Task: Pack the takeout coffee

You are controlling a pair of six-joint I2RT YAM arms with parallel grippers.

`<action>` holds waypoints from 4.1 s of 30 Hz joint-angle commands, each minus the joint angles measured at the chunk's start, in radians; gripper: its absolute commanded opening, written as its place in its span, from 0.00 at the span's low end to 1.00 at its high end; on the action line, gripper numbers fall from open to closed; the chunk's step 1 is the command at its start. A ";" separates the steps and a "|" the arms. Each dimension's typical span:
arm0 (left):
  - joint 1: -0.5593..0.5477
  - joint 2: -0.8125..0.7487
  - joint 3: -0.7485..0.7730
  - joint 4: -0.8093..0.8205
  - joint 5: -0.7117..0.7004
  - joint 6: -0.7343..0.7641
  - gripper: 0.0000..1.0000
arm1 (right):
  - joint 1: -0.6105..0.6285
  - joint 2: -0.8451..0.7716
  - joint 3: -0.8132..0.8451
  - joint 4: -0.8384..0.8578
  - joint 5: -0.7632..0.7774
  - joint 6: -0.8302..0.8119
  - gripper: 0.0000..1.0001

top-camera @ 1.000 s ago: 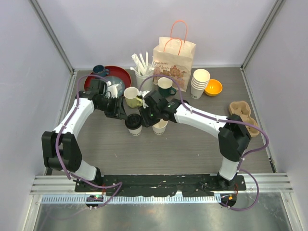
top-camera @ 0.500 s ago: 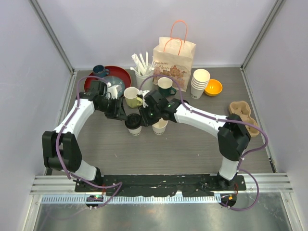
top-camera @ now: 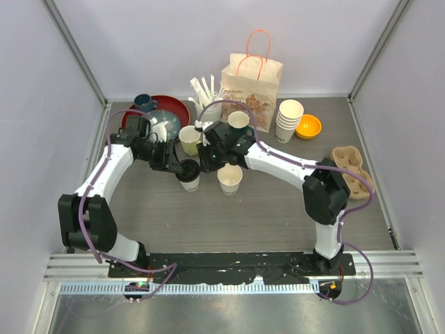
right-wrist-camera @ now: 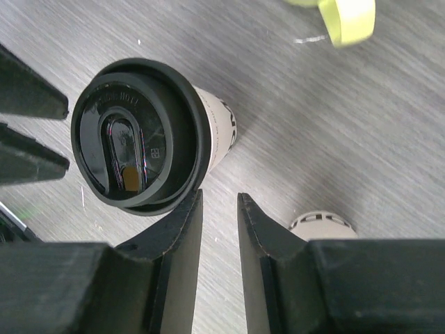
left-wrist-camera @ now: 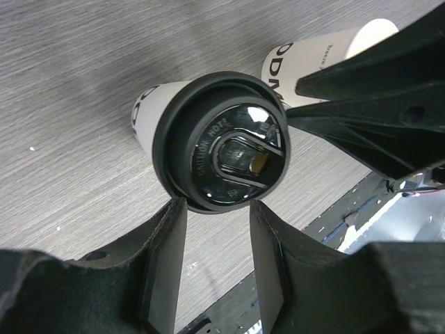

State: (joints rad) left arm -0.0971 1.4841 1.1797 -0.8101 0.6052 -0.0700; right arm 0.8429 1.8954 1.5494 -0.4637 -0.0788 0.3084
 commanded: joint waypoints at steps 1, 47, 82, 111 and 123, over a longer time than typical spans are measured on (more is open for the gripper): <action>0.037 -0.050 0.001 0.002 0.068 0.003 0.45 | -0.001 0.034 0.092 0.039 0.019 -0.022 0.32; 0.011 -0.081 -0.055 0.239 -0.119 -0.102 0.41 | 0.091 0.082 0.187 -0.001 0.168 0.202 0.43; 0.066 -0.091 -0.051 0.187 -0.025 -0.140 0.39 | 0.091 0.196 0.453 -0.127 0.217 -0.060 0.42; 0.045 0.048 -0.134 0.220 -0.070 -0.126 0.34 | 0.064 0.176 0.105 0.026 0.051 0.040 0.21; 0.082 0.123 -0.196 0.192 -0.078 -0.068 0.34 | 0.044 0.159 -0.078 0.089 0.071 0.066 0.15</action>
State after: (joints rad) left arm -0.0120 1.5223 1.0828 -0.5339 0.6422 -0.2039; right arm 0.8837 1.9919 1.5757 -0.2157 -0.0204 0.3717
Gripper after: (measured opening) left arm 0.335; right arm 0.281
